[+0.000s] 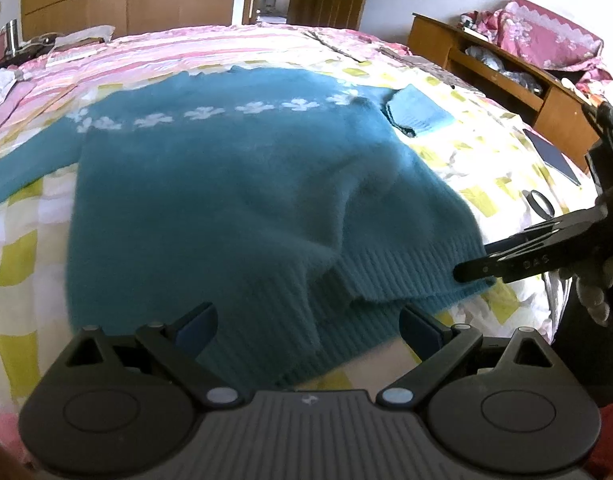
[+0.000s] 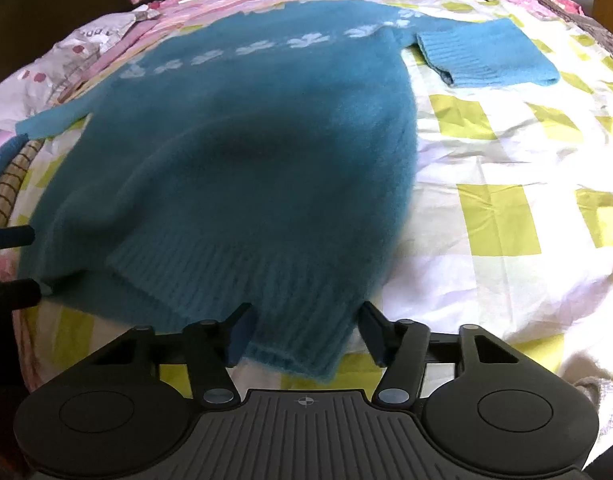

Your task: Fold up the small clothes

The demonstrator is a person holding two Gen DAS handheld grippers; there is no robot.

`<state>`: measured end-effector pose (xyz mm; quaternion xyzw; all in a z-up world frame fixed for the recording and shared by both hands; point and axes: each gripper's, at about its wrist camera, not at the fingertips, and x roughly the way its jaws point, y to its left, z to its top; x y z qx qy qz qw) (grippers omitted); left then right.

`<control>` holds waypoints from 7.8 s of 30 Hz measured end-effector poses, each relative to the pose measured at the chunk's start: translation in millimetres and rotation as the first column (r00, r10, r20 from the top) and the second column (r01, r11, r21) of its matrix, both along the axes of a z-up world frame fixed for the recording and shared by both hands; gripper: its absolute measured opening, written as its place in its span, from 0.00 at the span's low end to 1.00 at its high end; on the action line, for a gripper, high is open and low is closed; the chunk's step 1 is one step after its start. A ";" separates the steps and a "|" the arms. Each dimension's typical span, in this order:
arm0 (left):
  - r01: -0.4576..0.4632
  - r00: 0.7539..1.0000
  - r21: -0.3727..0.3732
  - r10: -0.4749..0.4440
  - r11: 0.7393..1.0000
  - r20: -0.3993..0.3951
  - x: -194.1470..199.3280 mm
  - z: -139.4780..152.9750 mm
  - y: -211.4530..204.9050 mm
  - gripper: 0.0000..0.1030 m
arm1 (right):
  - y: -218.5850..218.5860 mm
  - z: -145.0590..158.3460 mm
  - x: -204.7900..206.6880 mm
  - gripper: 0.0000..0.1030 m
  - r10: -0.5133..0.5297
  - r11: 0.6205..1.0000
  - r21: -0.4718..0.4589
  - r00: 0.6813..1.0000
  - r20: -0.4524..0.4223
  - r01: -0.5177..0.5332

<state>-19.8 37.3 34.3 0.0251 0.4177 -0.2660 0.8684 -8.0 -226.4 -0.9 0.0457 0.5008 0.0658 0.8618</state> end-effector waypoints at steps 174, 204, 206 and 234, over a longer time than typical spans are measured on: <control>-0.084 0.996 0.009 0.084 0.996 0.014 157.3 -29.9 -177.2 0.99 | -94.7 17.0 177.7 0.01 -0.172 0.957 -0.150 0.900 0.401 0.249; -0.199 0.976 -0.040 0.201 0.979 0.080 146.6 -18.4 -81.2 0.99 | -33.0 77.2 242.3 0.02 -0.340 0.834 0.520 0.914 0.219 0.186; -0.216 0.973 -0.048 0.219 0.975 0.077 146.9 -21.0 -72.8 0.99 | -20.7 73.4 247.6 0.02 -0.331 0.833 0.524 0.920 0.209 0.180; -0.387 0.917 -0.102 0.395 0.916 0.066 175.9 -36.5 7.4 0.99 | 108.7 39.8 307.4 0.02 -0.196 0.796 0.599 0.972 0.126 0.083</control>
